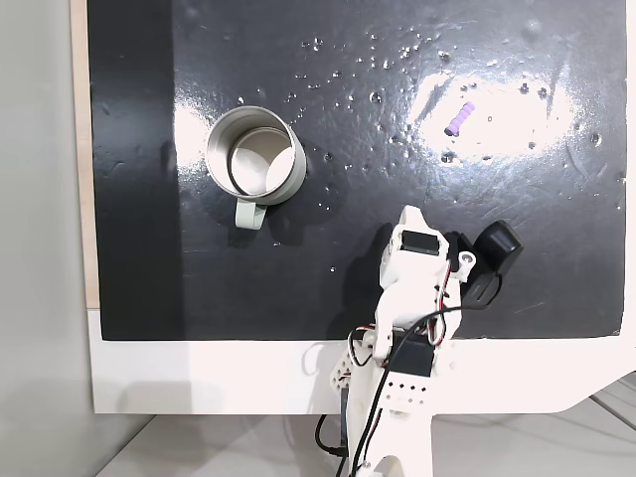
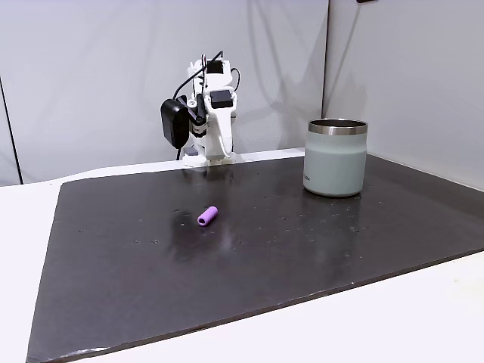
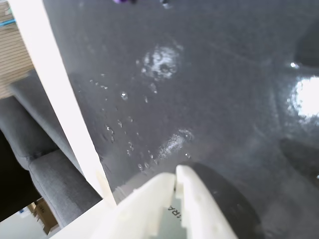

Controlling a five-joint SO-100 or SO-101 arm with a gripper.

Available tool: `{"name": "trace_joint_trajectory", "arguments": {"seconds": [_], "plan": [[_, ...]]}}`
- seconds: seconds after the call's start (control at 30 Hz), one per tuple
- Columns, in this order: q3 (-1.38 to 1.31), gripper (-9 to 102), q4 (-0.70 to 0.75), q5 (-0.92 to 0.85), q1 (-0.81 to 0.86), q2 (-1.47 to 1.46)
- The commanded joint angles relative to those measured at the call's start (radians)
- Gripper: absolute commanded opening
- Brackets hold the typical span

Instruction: Grasp a pengrip and put it in the cup.

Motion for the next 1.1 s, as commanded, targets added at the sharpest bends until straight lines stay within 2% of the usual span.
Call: {"name": "trace_joint_trajectory", "arguments": {"seconds": [0.0, 0.53, 0.77, 1.07], "plan": [[-0.15, 0, -0.052, 0.043, 0.012, -0.167], [-0.617, 0, -0.038, 0.14, 0.114, -0.882], [-0.758, 0, -0.038, 0.121, 0.189, -1.089], [-0.897, 0, -0.038, 0.101, 0.204, -1.23]]}}
